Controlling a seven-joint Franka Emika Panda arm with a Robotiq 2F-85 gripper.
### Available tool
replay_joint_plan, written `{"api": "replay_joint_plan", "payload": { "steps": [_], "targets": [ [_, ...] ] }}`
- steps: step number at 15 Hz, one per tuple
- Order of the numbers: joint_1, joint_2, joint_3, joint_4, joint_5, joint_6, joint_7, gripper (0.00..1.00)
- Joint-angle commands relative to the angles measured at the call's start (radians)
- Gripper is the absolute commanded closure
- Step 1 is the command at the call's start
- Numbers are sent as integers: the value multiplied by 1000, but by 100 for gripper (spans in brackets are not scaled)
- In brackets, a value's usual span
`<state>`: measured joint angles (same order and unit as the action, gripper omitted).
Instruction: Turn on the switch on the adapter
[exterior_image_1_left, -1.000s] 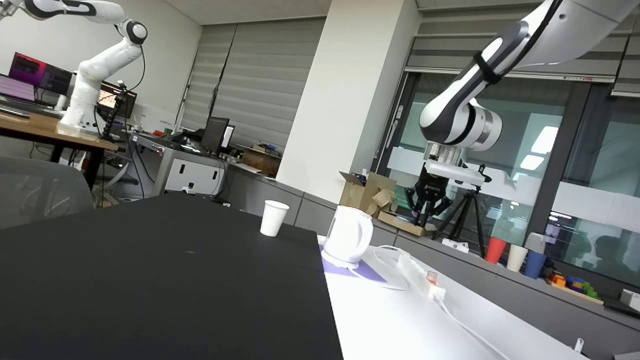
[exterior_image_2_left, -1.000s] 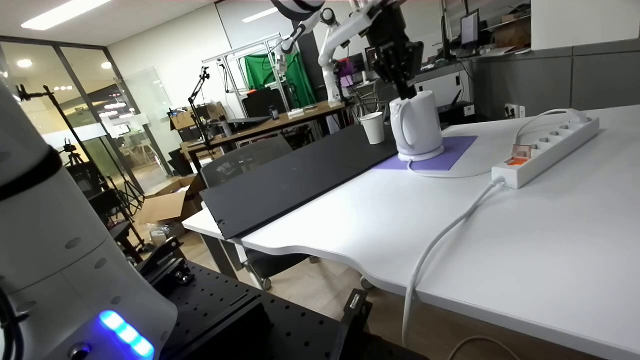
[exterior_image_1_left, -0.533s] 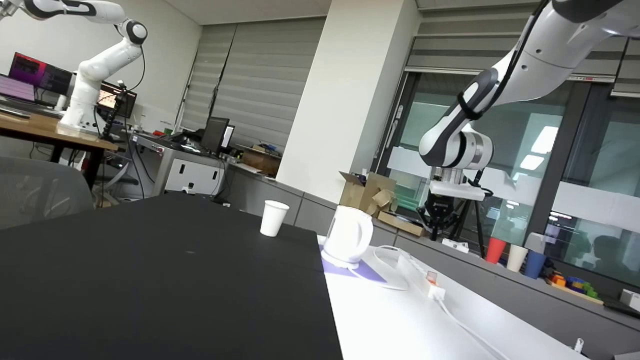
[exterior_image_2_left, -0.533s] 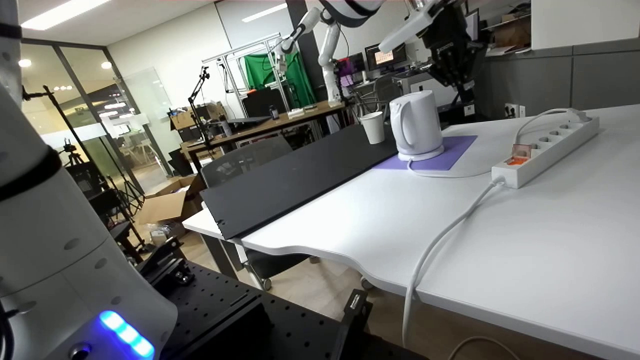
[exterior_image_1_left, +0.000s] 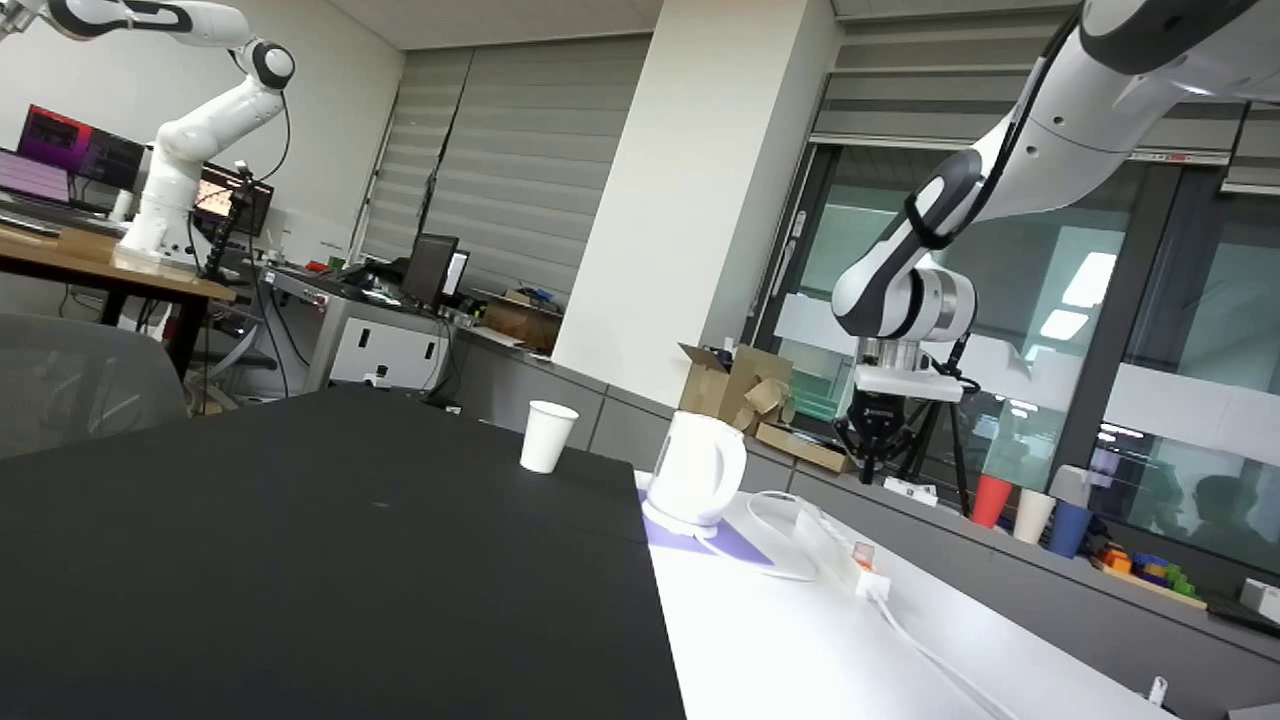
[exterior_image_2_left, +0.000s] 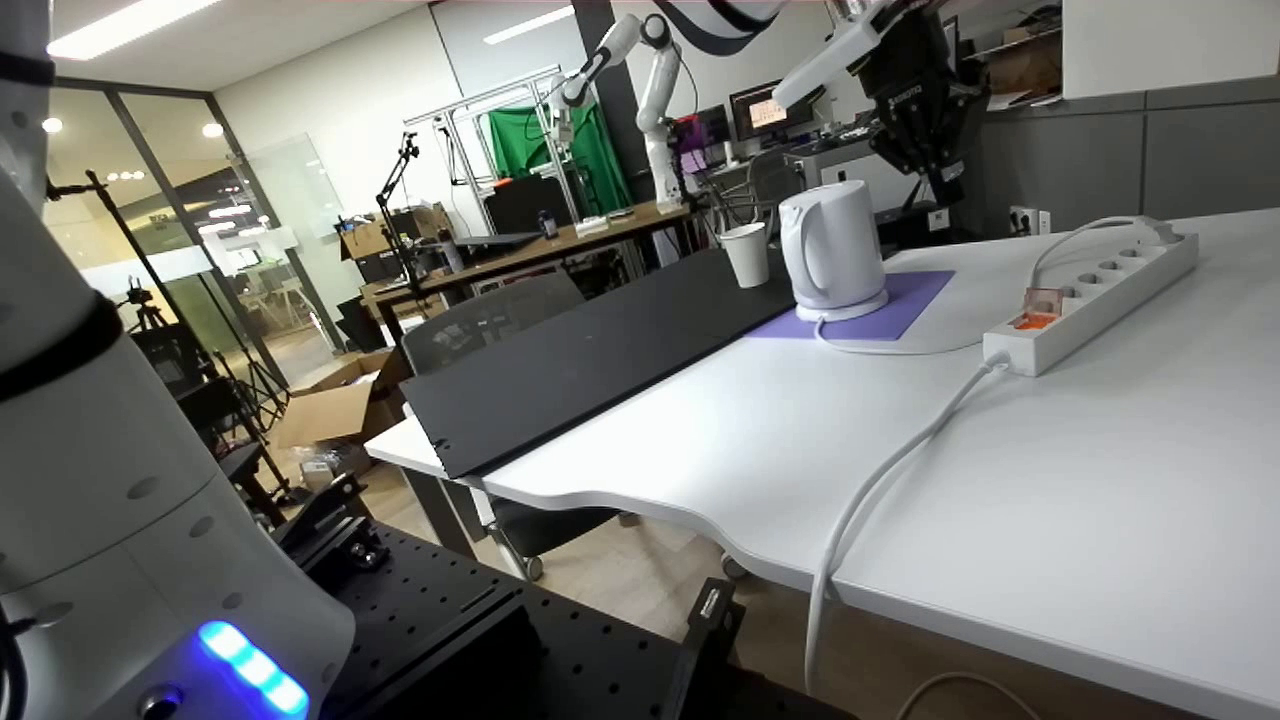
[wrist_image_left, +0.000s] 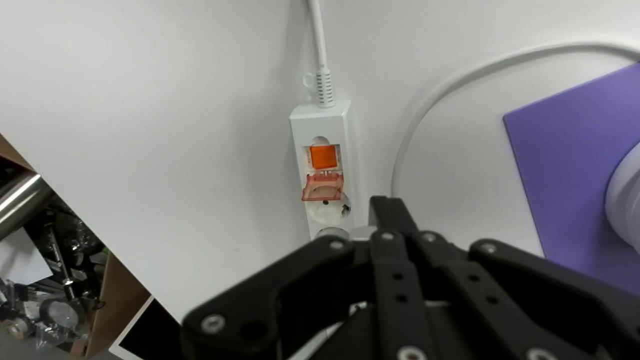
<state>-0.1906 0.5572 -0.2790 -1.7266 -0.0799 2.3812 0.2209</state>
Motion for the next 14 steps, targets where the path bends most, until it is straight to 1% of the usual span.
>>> {"api": "replay_joint_plan", "payload": {
  "steps": [1,2,3,5,8,14],
  "targets": [
    [-6,22,1,19,-3,-1,18,100],
    [-4,46,-6,35,-8,0,35,100],
    [-20,68,4,41,14,23,27,100],
    [-34,102,4,37,38,99,34,100],
    [-50,175,-3,65,72,166,40,100],
    [-56,281,-22,136,91,172,51,100]
  ]
}}
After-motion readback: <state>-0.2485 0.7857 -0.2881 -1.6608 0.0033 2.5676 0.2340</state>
